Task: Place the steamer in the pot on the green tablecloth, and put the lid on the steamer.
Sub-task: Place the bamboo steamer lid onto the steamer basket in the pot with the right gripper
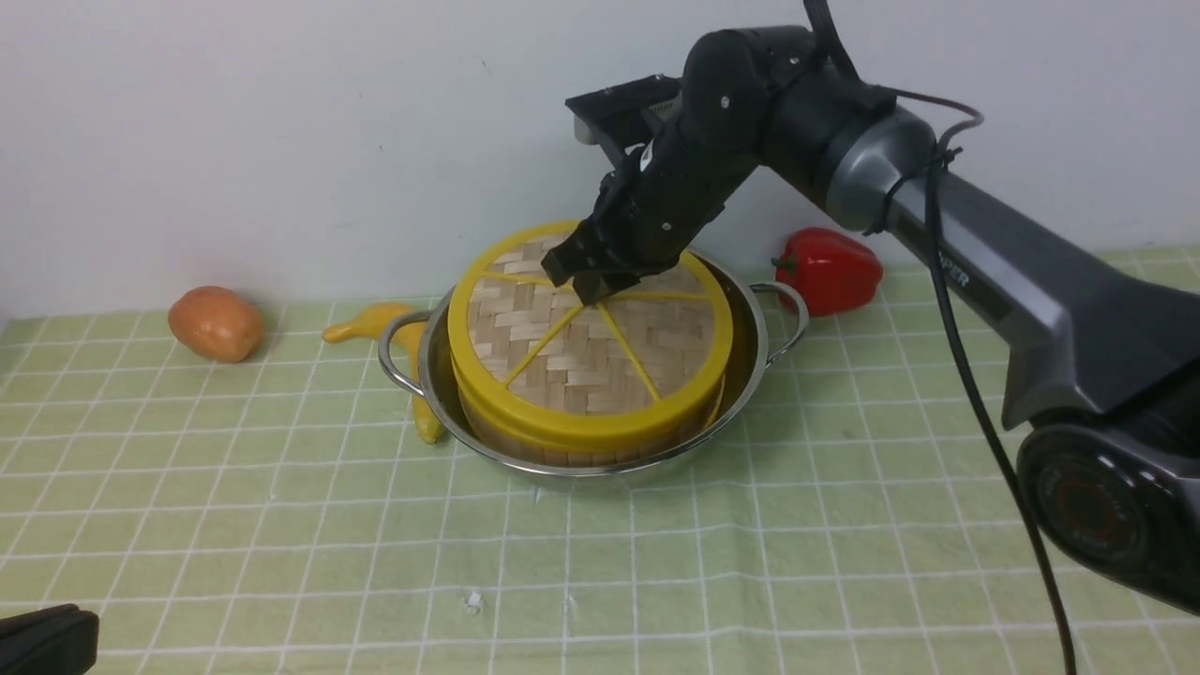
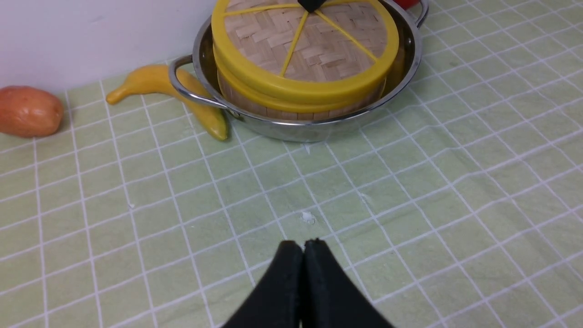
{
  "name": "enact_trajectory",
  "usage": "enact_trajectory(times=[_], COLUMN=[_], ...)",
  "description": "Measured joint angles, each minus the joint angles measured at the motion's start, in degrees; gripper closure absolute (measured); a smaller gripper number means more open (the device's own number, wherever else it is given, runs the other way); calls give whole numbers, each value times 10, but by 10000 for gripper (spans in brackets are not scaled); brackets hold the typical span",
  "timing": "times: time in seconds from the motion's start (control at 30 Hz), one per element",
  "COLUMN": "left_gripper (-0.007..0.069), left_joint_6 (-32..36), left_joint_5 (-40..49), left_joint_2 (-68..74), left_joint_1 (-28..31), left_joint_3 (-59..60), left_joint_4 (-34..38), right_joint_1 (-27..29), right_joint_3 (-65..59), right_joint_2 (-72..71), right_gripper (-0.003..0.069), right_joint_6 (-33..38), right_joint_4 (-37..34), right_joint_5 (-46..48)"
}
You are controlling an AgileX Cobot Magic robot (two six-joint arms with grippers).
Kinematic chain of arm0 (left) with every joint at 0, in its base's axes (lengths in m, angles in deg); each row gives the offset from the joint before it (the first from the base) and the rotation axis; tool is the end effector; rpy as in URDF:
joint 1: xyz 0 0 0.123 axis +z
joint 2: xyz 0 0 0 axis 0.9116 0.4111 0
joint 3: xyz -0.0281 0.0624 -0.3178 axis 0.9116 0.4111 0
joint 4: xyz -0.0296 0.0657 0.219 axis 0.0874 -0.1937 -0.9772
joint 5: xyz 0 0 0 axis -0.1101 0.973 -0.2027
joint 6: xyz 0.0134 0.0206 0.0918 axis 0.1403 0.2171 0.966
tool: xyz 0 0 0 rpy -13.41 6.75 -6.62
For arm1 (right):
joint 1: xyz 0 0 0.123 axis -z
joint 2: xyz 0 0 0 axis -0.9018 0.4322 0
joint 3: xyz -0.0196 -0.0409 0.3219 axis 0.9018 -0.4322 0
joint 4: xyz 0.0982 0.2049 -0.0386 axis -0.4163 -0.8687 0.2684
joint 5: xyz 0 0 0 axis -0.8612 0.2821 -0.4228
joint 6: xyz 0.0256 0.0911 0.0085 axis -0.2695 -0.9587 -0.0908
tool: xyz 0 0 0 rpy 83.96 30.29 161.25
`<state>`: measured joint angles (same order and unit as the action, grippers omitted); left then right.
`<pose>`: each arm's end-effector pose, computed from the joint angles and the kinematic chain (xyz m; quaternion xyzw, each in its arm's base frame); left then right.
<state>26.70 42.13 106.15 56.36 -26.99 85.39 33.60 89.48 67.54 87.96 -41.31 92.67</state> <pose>-0.0078 -0.0163 0.3402 0.1754 0.8521 -0.0857 0.4856 0.4583 0.3005 0.2552 -0.2670 0.9268 0.1826 0.1907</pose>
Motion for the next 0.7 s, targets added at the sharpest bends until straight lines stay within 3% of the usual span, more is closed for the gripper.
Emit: enact_trajectory(times=[0.7], left_gripper=[633], left_joint_6=[0], left_joint_5=[0], left_joint_2=[0], left_joint_1=[0], left_joint_3=[0], left_joint_4=[0], right_joint_1=[0], right_joint_3=[1], right_joint_2=[-10], right_gripper=[515], right_joint_6=[0], right_joint_4=[-1], right_joint_5=[7])
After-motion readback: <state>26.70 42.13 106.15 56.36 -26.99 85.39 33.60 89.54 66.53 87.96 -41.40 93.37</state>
